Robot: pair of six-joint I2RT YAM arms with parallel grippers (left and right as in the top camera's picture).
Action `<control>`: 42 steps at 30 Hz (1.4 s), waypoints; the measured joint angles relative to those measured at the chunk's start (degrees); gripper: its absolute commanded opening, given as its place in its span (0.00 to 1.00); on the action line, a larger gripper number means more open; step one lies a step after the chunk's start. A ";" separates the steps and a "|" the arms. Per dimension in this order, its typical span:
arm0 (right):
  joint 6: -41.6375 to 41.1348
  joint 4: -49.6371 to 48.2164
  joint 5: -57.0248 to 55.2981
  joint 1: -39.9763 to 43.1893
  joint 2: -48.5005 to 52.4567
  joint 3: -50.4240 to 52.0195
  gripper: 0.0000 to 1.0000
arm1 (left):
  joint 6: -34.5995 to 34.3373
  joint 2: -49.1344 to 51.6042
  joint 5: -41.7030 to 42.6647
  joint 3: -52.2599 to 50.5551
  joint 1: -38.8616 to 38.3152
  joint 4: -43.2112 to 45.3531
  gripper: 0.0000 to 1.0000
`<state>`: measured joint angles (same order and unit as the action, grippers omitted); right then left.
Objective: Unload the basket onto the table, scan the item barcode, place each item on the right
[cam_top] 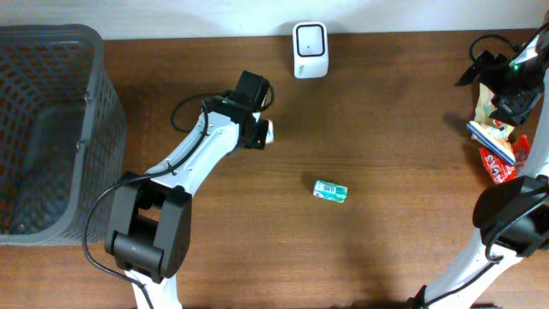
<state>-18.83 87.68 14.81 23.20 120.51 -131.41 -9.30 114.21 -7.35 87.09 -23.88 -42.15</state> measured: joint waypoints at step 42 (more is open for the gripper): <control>0.02 -0.02 0.00 0.00 0.00 0.00 0.98 | 5.81 -8.59 -2.05 -3.10 -2.56 11.26 0.28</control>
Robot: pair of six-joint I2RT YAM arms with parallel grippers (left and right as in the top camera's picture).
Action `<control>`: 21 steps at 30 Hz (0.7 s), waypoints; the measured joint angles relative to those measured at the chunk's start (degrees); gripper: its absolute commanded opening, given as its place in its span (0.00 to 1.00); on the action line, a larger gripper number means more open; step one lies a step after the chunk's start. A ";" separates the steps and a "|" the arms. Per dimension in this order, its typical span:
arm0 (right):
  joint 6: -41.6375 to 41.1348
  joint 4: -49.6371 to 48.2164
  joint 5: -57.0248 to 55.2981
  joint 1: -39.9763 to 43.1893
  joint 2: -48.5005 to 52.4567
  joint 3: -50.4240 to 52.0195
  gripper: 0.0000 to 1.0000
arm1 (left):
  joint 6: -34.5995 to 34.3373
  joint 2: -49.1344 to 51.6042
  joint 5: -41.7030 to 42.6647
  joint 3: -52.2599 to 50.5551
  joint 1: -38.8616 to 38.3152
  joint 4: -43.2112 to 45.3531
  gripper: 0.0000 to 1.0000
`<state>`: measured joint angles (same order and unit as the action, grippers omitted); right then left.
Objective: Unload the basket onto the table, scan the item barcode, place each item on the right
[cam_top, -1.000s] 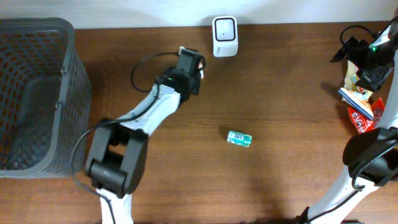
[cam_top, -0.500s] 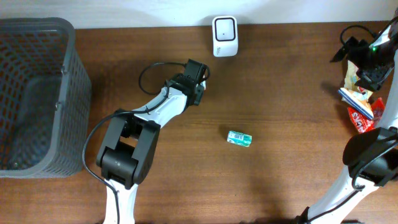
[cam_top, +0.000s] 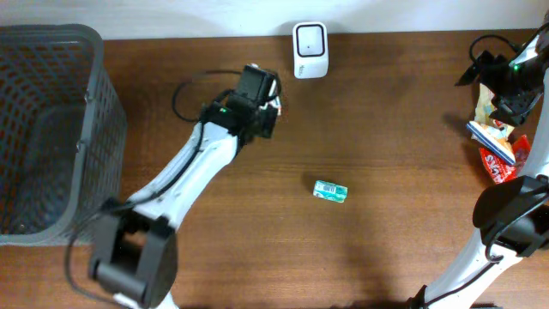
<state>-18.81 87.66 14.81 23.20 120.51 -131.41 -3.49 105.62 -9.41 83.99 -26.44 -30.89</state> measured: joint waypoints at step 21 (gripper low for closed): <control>0.02 0.00 -0.02 0.00 0.00 0.00 0.98 | -0.55 19.52 1.09 0.20 0.42 27.80 0.00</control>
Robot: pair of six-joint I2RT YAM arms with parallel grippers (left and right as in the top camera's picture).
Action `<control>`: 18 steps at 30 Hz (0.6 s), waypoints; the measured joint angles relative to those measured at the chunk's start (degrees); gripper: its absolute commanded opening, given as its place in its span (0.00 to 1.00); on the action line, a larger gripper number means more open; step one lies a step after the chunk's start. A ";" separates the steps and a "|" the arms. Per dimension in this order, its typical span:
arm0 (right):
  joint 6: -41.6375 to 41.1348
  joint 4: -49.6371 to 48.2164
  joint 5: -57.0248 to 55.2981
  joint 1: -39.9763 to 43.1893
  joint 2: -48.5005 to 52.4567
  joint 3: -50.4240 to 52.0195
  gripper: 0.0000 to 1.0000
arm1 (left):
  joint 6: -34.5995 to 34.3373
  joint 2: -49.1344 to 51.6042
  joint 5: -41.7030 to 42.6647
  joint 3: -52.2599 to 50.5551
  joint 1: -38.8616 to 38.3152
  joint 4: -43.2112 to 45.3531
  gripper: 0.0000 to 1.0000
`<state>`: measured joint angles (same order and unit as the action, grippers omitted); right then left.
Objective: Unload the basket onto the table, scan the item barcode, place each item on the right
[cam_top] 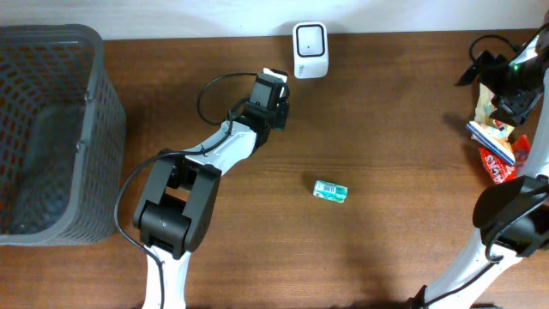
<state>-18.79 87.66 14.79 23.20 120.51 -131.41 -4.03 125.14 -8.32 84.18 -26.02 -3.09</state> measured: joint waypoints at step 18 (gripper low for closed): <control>-0.02 0.00 0.02 0.00 0.00 0.00 0.98 | 0.02 0.46 0.00 0.04 0.55 -12.37 0.00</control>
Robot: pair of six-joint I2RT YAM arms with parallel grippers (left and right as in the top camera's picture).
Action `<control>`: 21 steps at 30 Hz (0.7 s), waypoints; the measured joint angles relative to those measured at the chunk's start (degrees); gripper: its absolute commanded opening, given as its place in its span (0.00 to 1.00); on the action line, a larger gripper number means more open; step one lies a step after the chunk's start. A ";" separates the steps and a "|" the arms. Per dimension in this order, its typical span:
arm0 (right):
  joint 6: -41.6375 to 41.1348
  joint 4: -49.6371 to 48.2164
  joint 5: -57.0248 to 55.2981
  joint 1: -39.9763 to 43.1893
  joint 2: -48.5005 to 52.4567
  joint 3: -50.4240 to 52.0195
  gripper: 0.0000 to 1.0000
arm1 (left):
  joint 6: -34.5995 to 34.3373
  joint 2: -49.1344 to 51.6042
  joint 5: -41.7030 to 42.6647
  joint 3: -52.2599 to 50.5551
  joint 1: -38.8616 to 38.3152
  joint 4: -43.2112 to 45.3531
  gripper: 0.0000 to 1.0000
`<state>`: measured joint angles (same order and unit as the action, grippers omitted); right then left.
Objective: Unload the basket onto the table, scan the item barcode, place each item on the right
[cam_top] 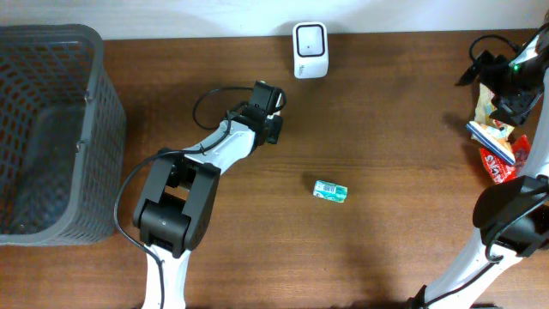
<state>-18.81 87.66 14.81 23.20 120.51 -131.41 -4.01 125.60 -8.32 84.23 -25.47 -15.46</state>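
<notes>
A small green and white box (329,190) lies flat on the brown table, right of the middle. The white barcode scanner (309,39) stands at the far edge. My left gripper (273,110) hovers between them, to the left of the scanner and well apart from the box. Its jaws are too small in the overhead view to judge. My right gripper (502,93) hangs at the far right edge above a heap of snack packets (496,148), and its jaws are hidden by the wrist.
A large dark mesh basket (96,129) fills the left end of the table. The left arm's base (167,227) and cable stand in the near left part. The right arm's base (515,219) is at the near right.
My left wrist has drawn back a little from the scanner, toward the near side of the table. The green box and the right arm have not moved.
My left gripper was left of the table's middle, pointing toward the near right. Then it was turned up toward the scanner, then closer to it still, and now it is slightly back. The box has lain in the same spot throughout, and the right arm has stayed over the snacks.
</notes>
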 measured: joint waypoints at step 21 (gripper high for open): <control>0.00 0.00 0.00 0.00 0.00 0.00 0.98 | 0.35 -24.68 0.85 2.10 0.26 -34.67 0.99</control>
<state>-18.81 87.66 14.81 23.20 120.51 -131.41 -3.66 100.92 -7.46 86.32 -25.21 -50.13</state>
